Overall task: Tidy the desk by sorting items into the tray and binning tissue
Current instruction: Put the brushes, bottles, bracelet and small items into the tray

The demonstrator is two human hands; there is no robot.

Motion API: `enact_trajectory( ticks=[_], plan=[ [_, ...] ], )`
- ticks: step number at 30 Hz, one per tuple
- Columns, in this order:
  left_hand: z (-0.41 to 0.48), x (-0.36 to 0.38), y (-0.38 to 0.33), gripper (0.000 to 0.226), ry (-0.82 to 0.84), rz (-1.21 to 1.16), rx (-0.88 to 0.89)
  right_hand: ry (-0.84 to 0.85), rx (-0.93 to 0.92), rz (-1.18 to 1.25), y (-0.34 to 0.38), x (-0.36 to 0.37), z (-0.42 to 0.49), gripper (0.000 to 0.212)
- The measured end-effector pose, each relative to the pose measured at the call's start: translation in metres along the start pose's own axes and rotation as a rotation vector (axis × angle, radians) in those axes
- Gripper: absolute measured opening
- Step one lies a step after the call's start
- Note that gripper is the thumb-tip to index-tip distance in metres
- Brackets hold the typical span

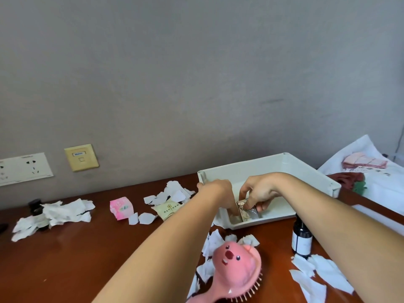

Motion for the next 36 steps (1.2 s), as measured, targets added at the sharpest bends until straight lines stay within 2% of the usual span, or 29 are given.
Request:
enact_trajectory(
  ticks=[5, 8, 12, 15, 21, 27, 32, 36],
  plan=[
    [0.003, 0.005, -0.002, 0.049, 0.093, 0.086, 0.019, 0.059, 0.040, 0.002, -0.002, 0.007, -0.004, 0.040],
    [0.002, 0.007, -0.003, 0.053, 0.138, 0.121, 0.020, 0.072, 0.041, -0.001, -0.002, 0.009, -0.009, 0.043],
    [-0.006, -0.004, -0.003, 0.035, 0.111, 0.097, 0.069, 0.010, -0.023, 0.031, 0.012, -0.008, -0.023, 0.039],
    [-0.026, -0.023, -0.002, 0.042, 0.069, 0.046, 0.119, -0.072, -0.087, 0.003, 0.028, -0.027, -0.042, 0.034],
    [-0.094, -0.052, -0.004, 0.040, 0.017, 0.058, 0.249, -0.109, -0.142, -0.064, 0.054, -0.026, -0.095, 0.034],
    [-0.161, -0.035, 0.005, 0.042, 0.023, 0.068, 0.340, -0.142, -0.164, -0.142, 0.063, -0.008, -0.159, 0.033],
    [-0.200, -0.015, 0.013, 0.045, -0.015, -0.086, 0.347, -0.130, -0.193, 0.006, 0.055, 0.031, -0.199, 0.029],
    [-0.211, 0.013, 0.033, 0.048, -0.078, -0.284, 0.241, -0.186, -0.218, 0.130, 0.043, 0.072, -0.219, 0.022]
  ],
)
Point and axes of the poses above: each hand's wrist, its own z-axis towards the middle knuckle, its own x-axis out of the palm, y = z × x, the point moved 8 cm from there along z, towards the middle knuckle, and after that the axes turned 3 degrees about -y, right-handed, at the moved point
